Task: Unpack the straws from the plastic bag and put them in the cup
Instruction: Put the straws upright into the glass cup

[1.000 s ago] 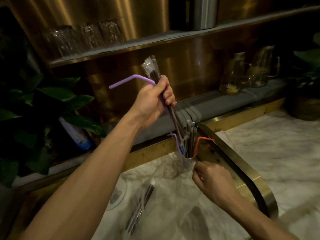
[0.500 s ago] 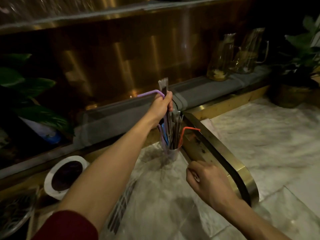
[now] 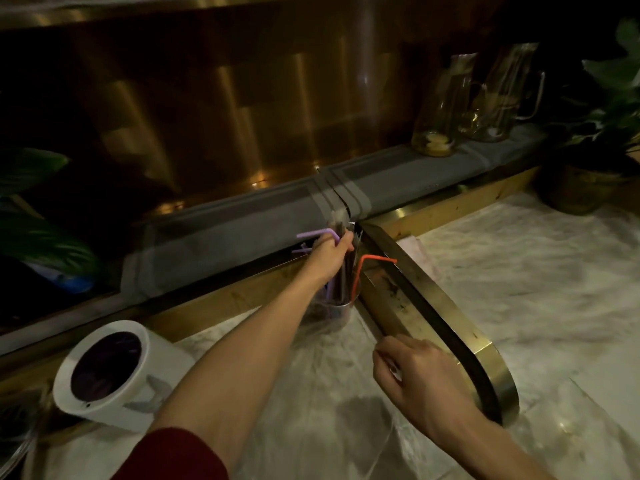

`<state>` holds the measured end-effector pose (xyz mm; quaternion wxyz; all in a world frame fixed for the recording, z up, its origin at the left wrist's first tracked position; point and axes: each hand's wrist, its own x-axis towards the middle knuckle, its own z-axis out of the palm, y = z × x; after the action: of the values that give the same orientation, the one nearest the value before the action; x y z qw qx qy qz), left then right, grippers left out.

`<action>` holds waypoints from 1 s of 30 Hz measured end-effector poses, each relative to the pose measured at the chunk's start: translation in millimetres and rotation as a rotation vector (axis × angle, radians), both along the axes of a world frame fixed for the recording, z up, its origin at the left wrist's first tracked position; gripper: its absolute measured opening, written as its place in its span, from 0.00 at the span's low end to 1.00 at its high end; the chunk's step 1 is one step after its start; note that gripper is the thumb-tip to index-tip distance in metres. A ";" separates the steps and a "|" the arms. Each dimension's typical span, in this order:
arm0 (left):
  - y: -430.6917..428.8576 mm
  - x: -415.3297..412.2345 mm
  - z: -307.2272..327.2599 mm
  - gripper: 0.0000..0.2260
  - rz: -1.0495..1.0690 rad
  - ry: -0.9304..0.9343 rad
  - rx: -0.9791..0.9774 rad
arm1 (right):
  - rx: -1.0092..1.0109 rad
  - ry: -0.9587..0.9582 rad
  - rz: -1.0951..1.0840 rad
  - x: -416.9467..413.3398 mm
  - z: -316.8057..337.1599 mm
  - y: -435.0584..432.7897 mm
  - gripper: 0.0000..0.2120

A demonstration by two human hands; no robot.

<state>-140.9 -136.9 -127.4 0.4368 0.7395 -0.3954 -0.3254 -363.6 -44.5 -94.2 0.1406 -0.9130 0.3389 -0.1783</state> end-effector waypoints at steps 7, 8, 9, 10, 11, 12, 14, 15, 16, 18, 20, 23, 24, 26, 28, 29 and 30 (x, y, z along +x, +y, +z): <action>8.3 6.1 1.5 0.19 -0.079 0.015 0.033 | 0.034 -0.022 0.043 7.4 -3.9 -4.6 0.08; 10.2 7.9 4.5 0.23 -0.088 -0.005 0.060 | 0.038 -0.027 0.049 8.3 -3.0 -4.1 0.08; 11.6 10.9 6.9 0.24 -0.110 -0.039 0.074 | 0.037 -0.032 0.056 9.3 -1.8 -3.8 0.08; 13.4 13.7 9.8 0.24 -0.141 -0.084 0.083 | 0.033 -0.036 0.062 9.9 -0.9 -3.4 0.08; 15.1 16.4 12.7 0.23 -0.168 -0.137 0.090 | 0.029 -0.039 0.066 10.5 0.0 -2.9 0.08; 17.1 19.1 16.3 0.23 -0.187 -0.196 0.098 | 0.026 -0.040 0.069 11.2 0.8 -2.2 0.08; 20.3 23.7 24.5 0.25 -0.211 -0.312 0.095 | 0.020 -0.041 0.072 13.6 1.4 -1.7 0.08; 22.7 25.7 29.6 0.25 -0.220 -0.360 0.084 | 0.017 -0.041 0.074 14.6 2.1 -0.8 0.08; 25.5 27.0 35.4 0.24 -0.229 -0.396 0.075 | 0.016 -0.041 0.075 15.7 3.0 0.2 0.08; 33.4 29.9 47.7 0.22 -0.232 -0.485 0.072 | 0.005 -0.049 0.077 17.2 6.4 3.1 0.08; 40.3 32.1 58.6 0.17 -0.230 -0.593 0.079 | -0.009 -0.053 0.069 18.8 9.1 4.2 0.08; 58.0 32.4 76.3 0.13 -0.241 -0.770 0.115 | -0.017 -0.062 0.056 21.4 13.3 7.1 0.10; 65.9 31.6 82.7 0.12 -0.247 -0.827 0.138 | -0.020 -0.062 0.053 22.5 14.7 8.4 0.10; 85.4 29.1 94.3 0.12 -0.253 -0.914 0.183 | -0.029 -0.060 0.048 25.4 17.0 11.8 0.11; 104.3 24.9 104.0 0.13 -0.259 -0.982 0.212 | -0.020 -0.044 0.037 29.6 18.4 12.2 0.11; 112.7 22.1 108.0 0.13 -0.262 -1.011 0.218 | -0.003 -0.021 0.022 31.4 18.9 11.1 0.10; 121.4 18.7 112.0 0.12 -0.263 -1.037 0.221 | 0.013 -0.001 0.005 33.5 19.9 10.5 0.09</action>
<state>-122.2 -15.5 -15.3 0.0599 0.7887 -0.6117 -0.0096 -330.1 -34.0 -74.3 0.1471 -0.9128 0.3379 -0.1760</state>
